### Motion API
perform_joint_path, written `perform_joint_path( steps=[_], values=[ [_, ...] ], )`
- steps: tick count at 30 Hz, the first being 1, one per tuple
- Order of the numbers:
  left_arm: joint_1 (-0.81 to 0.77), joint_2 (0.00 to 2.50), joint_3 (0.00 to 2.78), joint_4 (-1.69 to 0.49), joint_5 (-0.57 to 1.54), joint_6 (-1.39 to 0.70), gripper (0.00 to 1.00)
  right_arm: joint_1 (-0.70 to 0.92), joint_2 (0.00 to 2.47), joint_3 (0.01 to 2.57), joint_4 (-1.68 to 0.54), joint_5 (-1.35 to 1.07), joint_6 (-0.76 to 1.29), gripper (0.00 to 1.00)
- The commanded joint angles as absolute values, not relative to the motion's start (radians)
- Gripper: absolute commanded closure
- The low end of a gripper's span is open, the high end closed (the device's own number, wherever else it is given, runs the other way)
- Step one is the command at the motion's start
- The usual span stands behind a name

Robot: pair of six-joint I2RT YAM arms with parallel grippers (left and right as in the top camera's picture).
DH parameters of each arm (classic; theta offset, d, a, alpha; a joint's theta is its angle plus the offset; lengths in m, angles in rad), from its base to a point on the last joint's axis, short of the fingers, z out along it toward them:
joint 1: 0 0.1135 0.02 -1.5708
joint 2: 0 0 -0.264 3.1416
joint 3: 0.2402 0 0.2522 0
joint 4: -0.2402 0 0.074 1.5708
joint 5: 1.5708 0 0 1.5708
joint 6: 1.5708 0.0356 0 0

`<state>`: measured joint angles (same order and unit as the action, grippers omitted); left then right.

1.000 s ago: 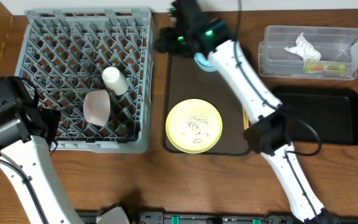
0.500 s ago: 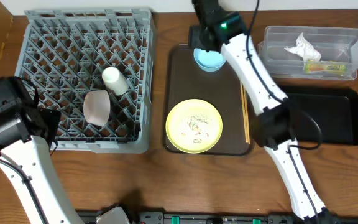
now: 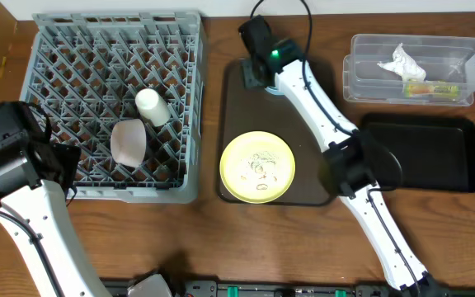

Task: Sort waste into correct bins and load items into the dishwasher
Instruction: 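Move the right gripper to the light-blue bowl and grasp its rim, then lift the light-blue bowl and carry it left over the rack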

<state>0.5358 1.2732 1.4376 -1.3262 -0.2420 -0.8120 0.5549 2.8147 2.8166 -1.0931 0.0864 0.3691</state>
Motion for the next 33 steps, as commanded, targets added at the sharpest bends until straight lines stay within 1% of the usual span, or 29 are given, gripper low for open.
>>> perform_joint_path(
  steps=[1,2,6,9,14,19,27,30,33],
  values=[
    [0.540,1.267,1.448,-1.328,-0.251,-0.817,0.02,0.570,2.833,2.817,-1.110,0.134,0.334,0.58],
    [0.540,1.267,1.448,-1.328,-0.251,-0.817,0.02,0.571,2.833,2.817,-1.113,0.134,0.334,0.65],
    [0.540,1.267,1.448,-1.328,-0.251,-0.817,0.02,0.583,2.833,2.817,-1.112,0.134,0.335,0.81],
    [0.540,1.267,1.448,-1.328,-0.251,-0.817,0.02,0.589,2.833,2.817,-1.112,0.134,0.335,0.99],
    [0.540,1.267,1.448,-1.328,-0.251,-0.817,0.02,0.593,2.796,2.820,-1.116,0.123,0.336,0.99],
    [0.540,1.267,1.448,-1.328,-0.251,-0.817,0.02,0.597,2.692,2.821,-1.087,0.091,0.336,0.99],
    [0.540,1.267,1.448,-1.328,-0.251,-0.817,0.02,0.598,2.549,2.821,-0.955,-0.238,0.344,0.99],
    [0.540,1.267,1.448,-1.328,-0.251,-0.817,0.02,0.598,2.543,2.821,-0.836,-0.422,0.402,0.99],
    [0.540,1.267,1.448,-1.328,-0.251,-0.817,0.02,0.603,2.555,2.819,-0.660,-0.575,0.490,0.99]
  ],
)
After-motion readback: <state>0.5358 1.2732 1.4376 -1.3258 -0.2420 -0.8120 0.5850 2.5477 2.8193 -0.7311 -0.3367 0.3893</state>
